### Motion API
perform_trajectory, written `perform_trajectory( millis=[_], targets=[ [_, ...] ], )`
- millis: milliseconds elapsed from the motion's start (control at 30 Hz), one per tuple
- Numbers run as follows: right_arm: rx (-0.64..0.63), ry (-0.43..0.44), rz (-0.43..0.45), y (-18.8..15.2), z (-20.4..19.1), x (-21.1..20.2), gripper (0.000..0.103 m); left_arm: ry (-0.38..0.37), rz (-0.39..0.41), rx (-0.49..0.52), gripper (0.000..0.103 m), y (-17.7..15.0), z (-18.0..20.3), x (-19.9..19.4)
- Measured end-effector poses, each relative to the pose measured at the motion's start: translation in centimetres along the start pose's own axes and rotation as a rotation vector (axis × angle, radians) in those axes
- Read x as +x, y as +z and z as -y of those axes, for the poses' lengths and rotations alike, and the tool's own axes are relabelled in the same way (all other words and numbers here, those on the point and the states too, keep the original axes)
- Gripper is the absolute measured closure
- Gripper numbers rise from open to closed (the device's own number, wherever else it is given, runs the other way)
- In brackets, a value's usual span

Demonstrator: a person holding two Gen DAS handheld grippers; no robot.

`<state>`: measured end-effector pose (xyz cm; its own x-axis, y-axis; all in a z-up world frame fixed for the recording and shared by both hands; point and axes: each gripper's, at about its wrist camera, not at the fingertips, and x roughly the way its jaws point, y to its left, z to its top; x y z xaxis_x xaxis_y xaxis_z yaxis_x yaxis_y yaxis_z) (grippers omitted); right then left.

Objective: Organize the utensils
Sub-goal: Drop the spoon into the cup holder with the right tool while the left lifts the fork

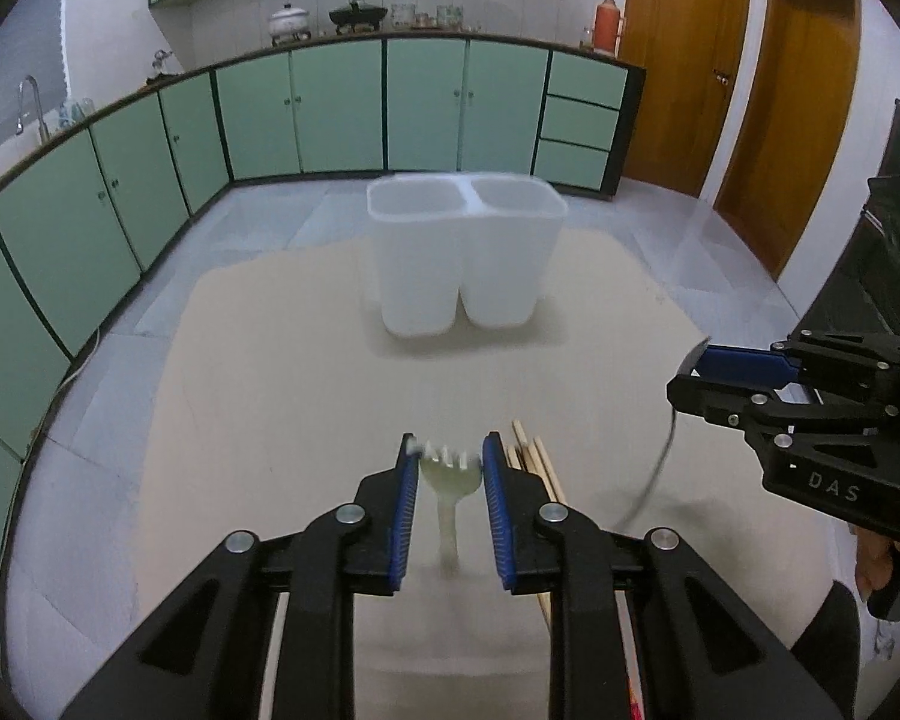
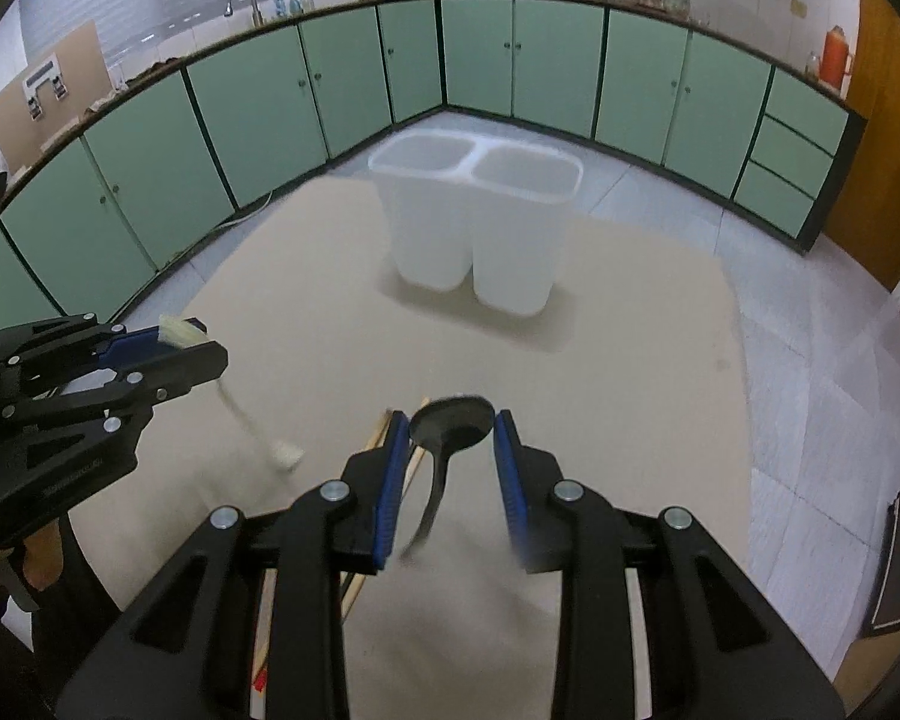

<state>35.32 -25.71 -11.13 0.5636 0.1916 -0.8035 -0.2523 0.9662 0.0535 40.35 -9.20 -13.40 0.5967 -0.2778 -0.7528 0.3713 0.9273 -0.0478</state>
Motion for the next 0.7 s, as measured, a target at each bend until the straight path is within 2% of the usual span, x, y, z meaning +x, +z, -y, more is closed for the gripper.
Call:
perform_trajectory(
  millis=[200, 600, 700],
  targets=[
    [-0.033, -0.019, 0.038, 3.7, -0.3, -0.7, 0.076, -0.006, 0.032, 0.009, 0.086, 4.1, 0.1, 1.1],
    [-0.048, -0.043, 0.132, 15.8, 1.6, -3.8, 0.076, -0.018, 0.107, 0.021, 0.095, 15.6, -0.6, -0.1],
    [-0.05, -0.064, 0.144, 17.7, 2.0, -3.6, 0.076, -0.025, 0.131, 0.036, 0.095, 16.7, -0.6, -0.5]
  ],
)
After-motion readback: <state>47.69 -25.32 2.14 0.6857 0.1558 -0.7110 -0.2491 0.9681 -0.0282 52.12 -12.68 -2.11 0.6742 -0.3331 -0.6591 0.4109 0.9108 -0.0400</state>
